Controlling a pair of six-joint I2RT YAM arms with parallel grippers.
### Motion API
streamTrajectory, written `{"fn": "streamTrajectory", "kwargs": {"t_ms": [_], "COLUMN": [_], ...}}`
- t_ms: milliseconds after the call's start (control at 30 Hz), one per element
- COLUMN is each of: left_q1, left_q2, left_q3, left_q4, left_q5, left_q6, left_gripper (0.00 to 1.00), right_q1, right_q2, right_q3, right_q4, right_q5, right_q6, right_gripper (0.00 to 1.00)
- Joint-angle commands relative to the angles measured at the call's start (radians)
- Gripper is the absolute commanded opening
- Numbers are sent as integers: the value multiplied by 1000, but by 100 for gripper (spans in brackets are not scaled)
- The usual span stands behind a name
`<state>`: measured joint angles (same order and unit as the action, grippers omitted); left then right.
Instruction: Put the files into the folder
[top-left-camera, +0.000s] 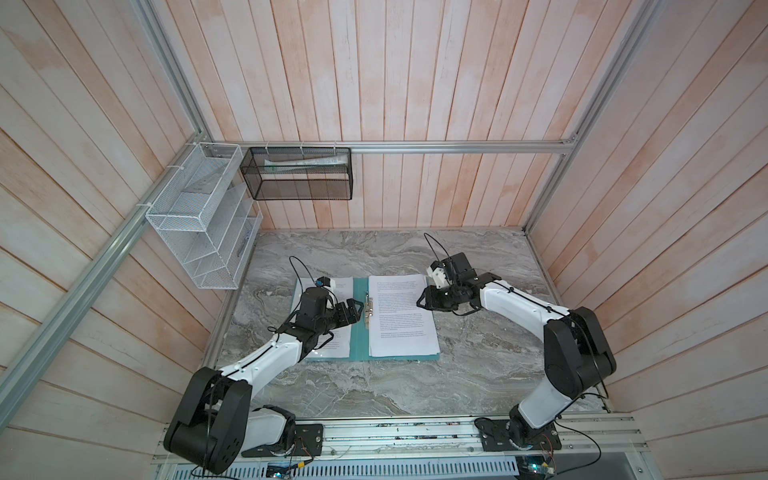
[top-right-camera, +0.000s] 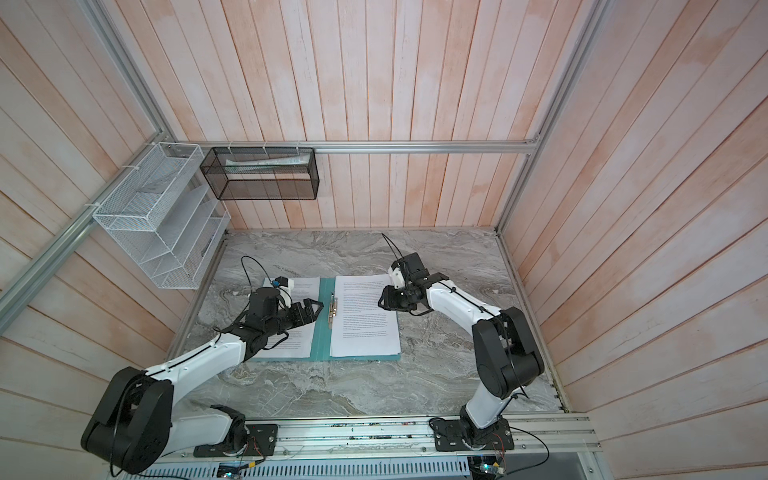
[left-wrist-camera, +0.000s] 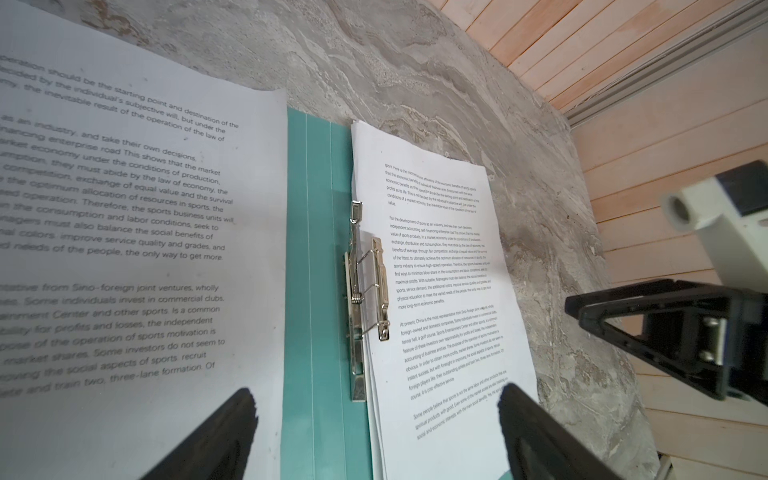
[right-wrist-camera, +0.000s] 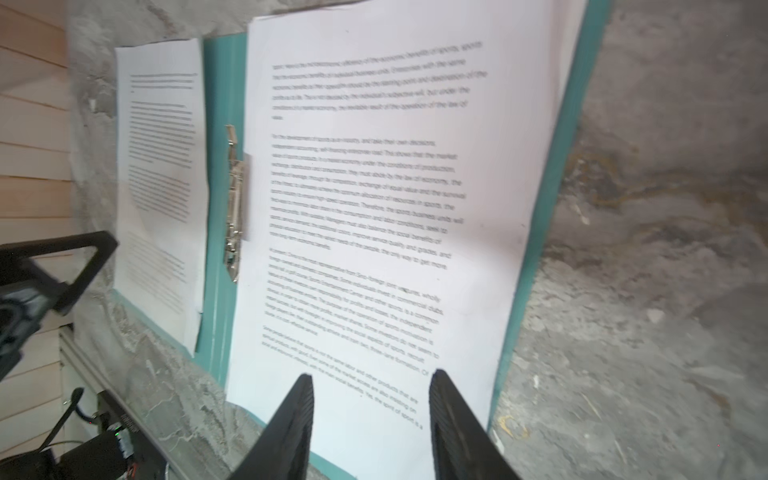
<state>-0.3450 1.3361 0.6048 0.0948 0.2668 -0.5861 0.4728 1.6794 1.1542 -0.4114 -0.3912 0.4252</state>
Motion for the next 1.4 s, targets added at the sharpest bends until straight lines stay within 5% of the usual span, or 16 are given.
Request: {"fn": "streamTrajectory", "kwargs": {"t_ms": [0,467,1367], "left_q1": [6,62,74], "left_q2": [77,439,631], "left_q3": [75,299,354], "left_q4": [103,261,341], "left_q5": [52,283,381], "left_q6": [39,59,23], "left_gripper": [93,90,85], "right_q1": [12,29,26], "right_q2": [62,186,171], "right_q3": [67,137,70], "right_q4": [61,140,164], "right_q5": [-105,-216,-204], "right_q6": [-11,3,18], "right_gripper": [42,41,40]}}
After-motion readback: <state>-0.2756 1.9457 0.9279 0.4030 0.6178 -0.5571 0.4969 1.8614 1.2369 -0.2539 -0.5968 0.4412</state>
